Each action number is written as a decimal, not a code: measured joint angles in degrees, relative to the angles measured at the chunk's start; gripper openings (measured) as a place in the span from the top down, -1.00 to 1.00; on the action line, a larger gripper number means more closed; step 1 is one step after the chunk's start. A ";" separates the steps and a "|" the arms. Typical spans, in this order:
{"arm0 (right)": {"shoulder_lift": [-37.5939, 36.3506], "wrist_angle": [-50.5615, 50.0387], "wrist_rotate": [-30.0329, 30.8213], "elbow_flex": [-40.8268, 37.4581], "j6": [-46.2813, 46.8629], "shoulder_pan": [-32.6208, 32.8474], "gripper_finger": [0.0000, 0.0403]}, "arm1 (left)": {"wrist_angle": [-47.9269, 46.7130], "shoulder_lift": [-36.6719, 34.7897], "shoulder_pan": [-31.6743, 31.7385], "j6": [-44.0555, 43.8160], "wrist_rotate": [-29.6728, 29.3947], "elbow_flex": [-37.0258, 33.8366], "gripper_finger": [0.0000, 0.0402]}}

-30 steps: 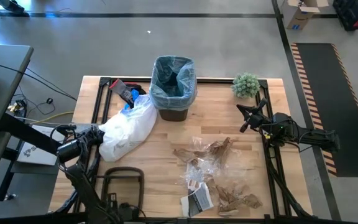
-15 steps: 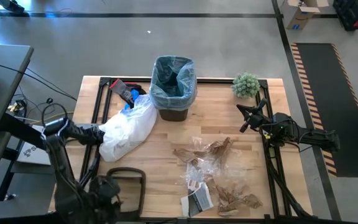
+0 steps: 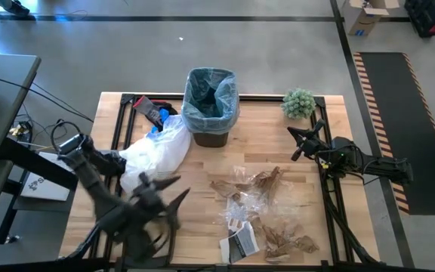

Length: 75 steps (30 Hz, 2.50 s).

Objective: Place trash/remove bag and relplace

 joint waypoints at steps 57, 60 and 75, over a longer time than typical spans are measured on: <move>-0.04 9.01 -11.16 -0.07 16.52 0.00 1.00 | 77.11 -21.14 15.44 54.39 21.22 -42.36 0.88; -0.04 9.09 -18.52 -0.07 26.19 0.00 1.00 | 77.15 -21.11 15.42 54.42 21.12 -42.36 0.88; 0.00 7.90 -26.69 -0.02 44.60 0.00 1.00 | 77.88 -21.11 15.44 54.44 21.13 -42.36 0.88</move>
